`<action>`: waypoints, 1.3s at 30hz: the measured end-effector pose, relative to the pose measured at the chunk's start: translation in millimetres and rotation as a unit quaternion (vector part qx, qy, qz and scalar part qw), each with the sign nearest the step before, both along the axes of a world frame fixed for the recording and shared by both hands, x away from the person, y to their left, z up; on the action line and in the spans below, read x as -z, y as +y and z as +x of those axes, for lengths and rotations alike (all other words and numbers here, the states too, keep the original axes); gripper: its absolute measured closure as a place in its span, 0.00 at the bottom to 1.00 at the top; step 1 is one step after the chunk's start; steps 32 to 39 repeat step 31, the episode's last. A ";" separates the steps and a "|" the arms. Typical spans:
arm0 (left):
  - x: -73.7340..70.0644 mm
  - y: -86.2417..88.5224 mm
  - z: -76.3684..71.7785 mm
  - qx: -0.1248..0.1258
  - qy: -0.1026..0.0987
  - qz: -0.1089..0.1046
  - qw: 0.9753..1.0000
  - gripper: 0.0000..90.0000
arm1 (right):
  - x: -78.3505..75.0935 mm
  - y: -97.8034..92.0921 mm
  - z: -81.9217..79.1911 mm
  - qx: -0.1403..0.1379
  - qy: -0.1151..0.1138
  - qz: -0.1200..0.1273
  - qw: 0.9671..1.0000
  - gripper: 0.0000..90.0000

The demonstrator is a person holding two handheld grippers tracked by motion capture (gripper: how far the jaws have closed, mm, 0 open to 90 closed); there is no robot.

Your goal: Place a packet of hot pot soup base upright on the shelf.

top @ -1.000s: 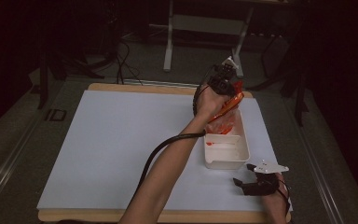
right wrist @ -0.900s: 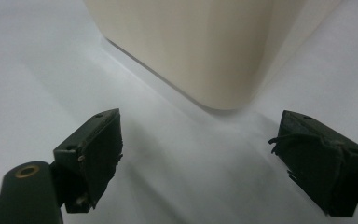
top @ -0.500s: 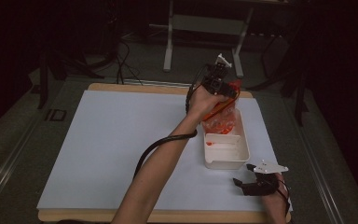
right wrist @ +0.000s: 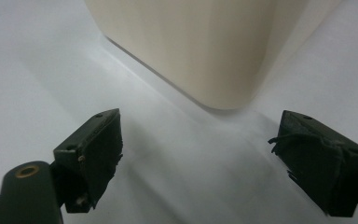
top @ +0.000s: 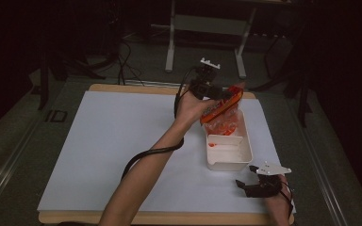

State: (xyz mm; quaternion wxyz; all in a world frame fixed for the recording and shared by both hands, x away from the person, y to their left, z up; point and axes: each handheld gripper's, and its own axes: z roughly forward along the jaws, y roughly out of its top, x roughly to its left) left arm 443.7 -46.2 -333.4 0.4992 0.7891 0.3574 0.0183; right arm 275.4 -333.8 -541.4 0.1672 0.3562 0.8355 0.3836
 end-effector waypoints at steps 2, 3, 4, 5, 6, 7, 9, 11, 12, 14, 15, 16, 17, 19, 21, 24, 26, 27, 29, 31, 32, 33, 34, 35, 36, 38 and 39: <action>6.3 4.7 -7.1 -0.004 -0.012 0.001 1.000 0.58 | 0.1 0.1 0.1 0.000 0.000 0.000 1.000 0.16; 10.1 6.4 -10.9 -0.004 -0.019 0.003 1.000 0.58 | 0.1 0.2 0.1 0.001 0.000 -0.001 1.000 0.16; 15.0 8.0 -15.1 -0.006 -0.029 0.001 1.000 0.59 | 0.1 0.2 0.1 0.001 0.000 -0.001 1.000 0.16; 15.0 8.0 -15.1 -0.006 -0.029 0.001 1.000 0.60 | 0.1 0.2 0.1 0.001 0.000 -0.001 1.000 0.16; 25.9 10.2 -23.1 -0.012 -0.048 0.009 0.999 0.60 | 0.0 0.1 -0.1 0.001 -0.001 0.000 1.000 0.16; 32.4 11.7 -27.1 -0.018 -0.059 0.008 0.998 0.60 | 0.1 0.0 0.0 0.001 -0.001 -0.001 1.000 0.16; 47.0 14.3 -32.0 -0.024 -0.064 0.004 0.998 0.62 | 0.0 0.1 -0.1 0.001 -0.001 -0.001 1.000 0.16; 61.0 17.1 -34.7 -0.029 -0.064 -0.001 0.998 0.63 | 0.1 0.0 0.0 0.001 -0.001 -0.001 1.000 0.16; 67.5 18.4 -35.6 -0.030 -0.059 -0.005 0.998 0.63 | 0.0 0.1 -0.2 0.002 0.000 0.000 1.000 0.16; 79.0 20.8 -37.2 -0.027 -0.052 -0.008 0.998 0.64 | -0.1 0.0 -0.3 0.002 0.000 0.000 1.000 0.16; 83.8 21.3 -37.6 -0.026 -0.052 -0.002 0.998 0.64 | 0.0 0.0 -0.2 0.002 0.000 0.000 1.000 0.16; 88.1 21.3 -38.2 -0.029 -0.052 0.003 0.998 0.66 | 0.0 0.0 -0.1 0.002 0.001 0.000 1.000 0.16; 91.9 21.6 -38.7 -0.029 -0.051 0.008 0.998 0.66 | 0.1 0.1 0.1 0.001 0.000 0.000 1.000 0.16; 98.3 23.9 -41.3 -0.030 -0.048 0.004 0.998 0.66 | 0.1 0.3 -0.1 0.002 0.000 -0.001 1.000 0.16; 101.5 26.5 -43.6 -0.028 -0.045 0.000 0.999 0.64 | -0.1 -0.3 -0.5 0.002 -0.002 0.000 1.000 0.16; 112.6 41.1 -55.8 -0.025 -0.043 -0.001 0.999 0.62 | 0.1 -0.3 -0.3 0.002 0.000 0.001 1.000 0.16; 117.8 50.7 -60.6 -0.029 -0.038 -0.004 0.999 0.61 | 0.2 0.1 -0.3 0.002 0.001 0.000 1.000 0.16; 120.5 55.6 -62.5 -0.031 -0.036 -0.004 0.999 0.61 | 0.2 0.1 -0.3 0.002 0.000 -0.001 1.000 0.16; 125.3 65.1 -66.3 -0.034 -0.031 -0.004 0.999 0.61 | 0.0 0.1 -0.6 0.003 -0.001 -0.001 1.000 0.16; 129.5 74.7 -70.8 -0.040 -0.031 0.003 0.999 0.60 | -0.1 0.0 -0.6 0.004 -0.001 -0.001 1.000 0.16; 129.5 74.7 -70.8 -0.040 -0.031 0.003 0.999 0.60 | -0.1 0.0 -0.6 0.004 -0.001 -0.001 1.000 0.16; 129.5 74.7 -70.8 -0.040 -0.031 0.003 0.999 0.60 | -0.1 0.0 -0.6 0.004 -0.001 -0.001 1.000 0.16; 129.5 74.7 -70.8 -0.040 -0.031 0.003 0.999 0.60 | -0.1 0.0 -0.6 0.004 -0.001 -0.001 1.000 0.16; 129.5 74.7 -70.8 -0.040 -0.031 0.003 0.999 0.60 | -0.1 0.0 -0.6 0.004 -0.001 -0.001 1.000 0.16; 129.5 74.7 -70.8 -0.040 -0.031 0.003 0.999 0.60 | -0.1 0.0 -0.6 0.004 -0.001 -0.001 1.000 0.16; 129.5 74.7 -70.8 -0.040 -0.031 0.003 0.999 0.60 | -0.1 0.0 -0.6 0.004 -0.001 -0.001 1.000 0.16; 129.5 74.7 -70.8 -0.040 -0.031 0.003 0.999 0.60 | -0.1 0.0 -0.6 0.004 -0.001 -0.001 1.000 0.16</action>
